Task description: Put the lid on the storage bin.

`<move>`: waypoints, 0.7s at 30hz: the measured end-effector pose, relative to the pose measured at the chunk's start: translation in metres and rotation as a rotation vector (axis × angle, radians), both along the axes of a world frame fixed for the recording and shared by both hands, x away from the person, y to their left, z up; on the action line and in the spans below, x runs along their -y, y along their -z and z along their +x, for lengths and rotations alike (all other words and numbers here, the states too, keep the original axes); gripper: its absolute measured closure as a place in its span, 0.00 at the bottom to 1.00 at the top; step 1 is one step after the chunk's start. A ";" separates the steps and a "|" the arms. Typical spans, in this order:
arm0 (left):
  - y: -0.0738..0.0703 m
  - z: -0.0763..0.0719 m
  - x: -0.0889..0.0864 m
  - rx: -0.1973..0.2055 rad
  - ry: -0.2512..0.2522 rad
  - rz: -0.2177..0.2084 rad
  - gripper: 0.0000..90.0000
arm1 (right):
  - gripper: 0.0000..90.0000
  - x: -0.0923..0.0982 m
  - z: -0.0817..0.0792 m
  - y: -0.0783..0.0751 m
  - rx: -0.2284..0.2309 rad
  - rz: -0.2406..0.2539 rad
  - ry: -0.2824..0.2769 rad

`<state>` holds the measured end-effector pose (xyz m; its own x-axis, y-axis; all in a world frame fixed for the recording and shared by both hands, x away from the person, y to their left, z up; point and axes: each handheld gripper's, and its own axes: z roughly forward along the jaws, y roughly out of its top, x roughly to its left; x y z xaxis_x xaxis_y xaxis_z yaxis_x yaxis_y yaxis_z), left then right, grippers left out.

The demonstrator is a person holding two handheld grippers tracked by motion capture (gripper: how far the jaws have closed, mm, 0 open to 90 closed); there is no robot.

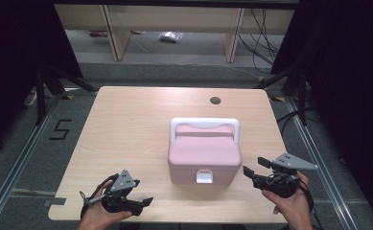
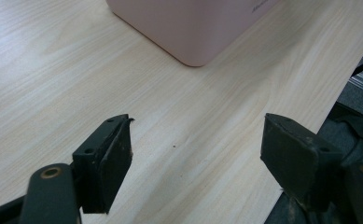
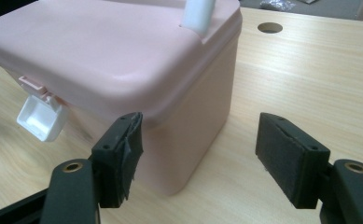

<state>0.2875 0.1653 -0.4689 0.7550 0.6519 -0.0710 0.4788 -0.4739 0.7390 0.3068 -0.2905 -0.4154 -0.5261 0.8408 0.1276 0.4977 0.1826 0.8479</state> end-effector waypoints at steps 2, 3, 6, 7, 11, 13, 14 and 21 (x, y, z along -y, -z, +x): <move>0.001 -0.001 -0.001 0.000 -0.007 0.004 0.27 | 0.36 0.001 -0.003 0.004 -0.003 0.013 -0.002; 0.001 -0.001 -0.001 -0.003 -0.007 -0.006 0.27 | 0.36 0.000 -0.006 0.006 -0.021 0.026 0.004; 0.003 -0.004 0.000 0.001 -0.015 -0.001 0.27 | 0.35 0.001 -0.011 0.012 -0.025 0.021 -0.015; 0.004 -0.004 -0.001 0.006 -0.010 0.018 0.27 | 0.34 0.002 -0.012 0.014 -0.004 0.004 -0.024; 0.006 -0.009 0.002 0.017 -0.013 0.013 0.27 | 0.31 0.000 -0.020 0.023 -0.007 0.018 -0.043; 0.006 -0.012 0.004 0.019 -0.008 0.005 0.26 | 0.28 0.000 -0.020 0.028 0.016 0.003 -0.053; 0.007 -0.012 0.004 0.029 -0.014 0.013 0.25 | 0.27 -0.001 -0.022 0.029 -0.004 0.011 -0.054; 0.013 -0.020 0.006 0.038 -0.034 -0.001 0.20 | 0.19 -0.007 -0.023 0.044 -0.004 -0.034 -0.116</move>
